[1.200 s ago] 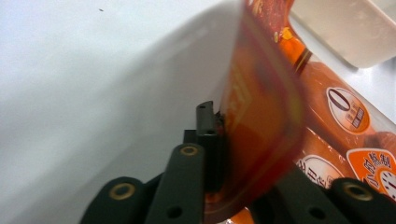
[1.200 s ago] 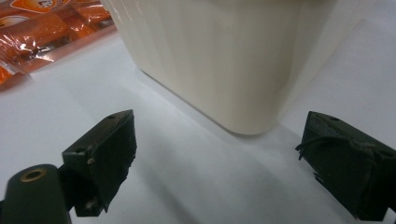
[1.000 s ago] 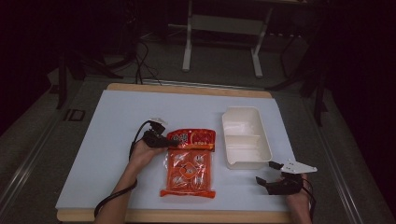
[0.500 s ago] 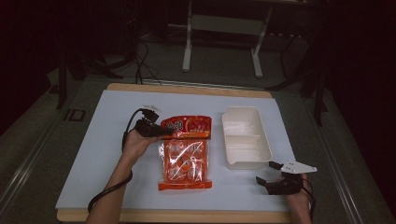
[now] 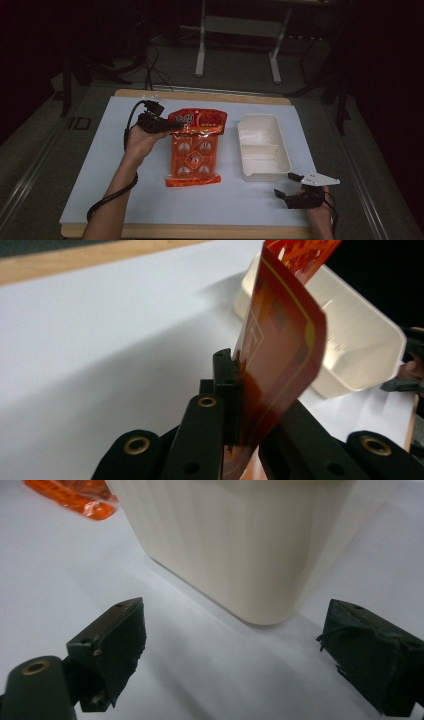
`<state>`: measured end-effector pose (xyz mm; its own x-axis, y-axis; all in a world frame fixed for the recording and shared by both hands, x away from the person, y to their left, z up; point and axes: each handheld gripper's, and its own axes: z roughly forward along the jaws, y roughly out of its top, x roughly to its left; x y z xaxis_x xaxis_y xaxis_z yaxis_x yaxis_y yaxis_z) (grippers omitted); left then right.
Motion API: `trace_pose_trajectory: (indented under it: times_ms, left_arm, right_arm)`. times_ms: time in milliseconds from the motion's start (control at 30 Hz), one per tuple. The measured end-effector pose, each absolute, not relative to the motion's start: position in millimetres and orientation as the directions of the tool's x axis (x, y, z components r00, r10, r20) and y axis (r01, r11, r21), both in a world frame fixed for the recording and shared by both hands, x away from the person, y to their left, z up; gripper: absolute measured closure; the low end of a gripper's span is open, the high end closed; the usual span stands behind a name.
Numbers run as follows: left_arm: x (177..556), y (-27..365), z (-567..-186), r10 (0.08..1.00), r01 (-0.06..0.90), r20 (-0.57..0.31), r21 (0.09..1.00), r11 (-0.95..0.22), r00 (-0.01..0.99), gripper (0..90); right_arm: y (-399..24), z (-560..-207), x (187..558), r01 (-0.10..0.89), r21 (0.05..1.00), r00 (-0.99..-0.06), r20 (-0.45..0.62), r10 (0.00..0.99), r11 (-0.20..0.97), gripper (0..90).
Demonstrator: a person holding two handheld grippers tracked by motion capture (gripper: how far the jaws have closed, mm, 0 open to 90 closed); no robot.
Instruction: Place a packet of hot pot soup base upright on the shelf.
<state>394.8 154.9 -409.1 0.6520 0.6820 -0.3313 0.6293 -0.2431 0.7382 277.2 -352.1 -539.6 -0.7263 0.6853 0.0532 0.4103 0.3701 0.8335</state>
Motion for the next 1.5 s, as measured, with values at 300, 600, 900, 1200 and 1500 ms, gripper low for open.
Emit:
trace_pose_trajectory:
  times_ms: [300, 600, 900, 1200, 1500]
  left_arm:
    - [377.1, 140.9, -369.6, 0.625, 0.559, -0.314, 0.793, -0.241, 0.715, 90.0]
    - [367.5, 119.0, -344.0, 0.586, 0.511, -0.292, 0.823, -0.248, 0.756, 90.0]
    - [368.2, 109.7, -334.9, 0.568, 0.495, -0.311, 0.845, -0.201, 0.762, 90.0]
    - [367.8, 93.2, -329.9, 0.525, 0.482, -0.325, 0.855, -0.192, 0.786, 90.0]
    - [366.3, 80.8, -319.5, 0.51, 0.46, -0.316, 0.869, -0.183, 0.8, 90.0]
  right_arm:
    - [-351.6, -539.5, 276.9, 0.404, 0.835, -0.728, 0.046, 0.683, 0.374, 10.6]
    - [-352.1, -539.2, 277.8, 0.406, 0.834, -0.732, 0.052, 0.679, 0.373, 10.6]
    - [-351.5, -539.0, 278.0, 0.404, 0.834, -0.74, 0.057, 0.67, 0.375, 10.7]
    - [-346.2, -538.9, 276.8, 0.385, 0.826, -0.763, 0.033, 0.646, 0.412, 12.9]
    - [-345.1, -539.0, 275.9, 0.373, 0.829, -0.77, 0.026, 0.638, 0.416, 14.0]
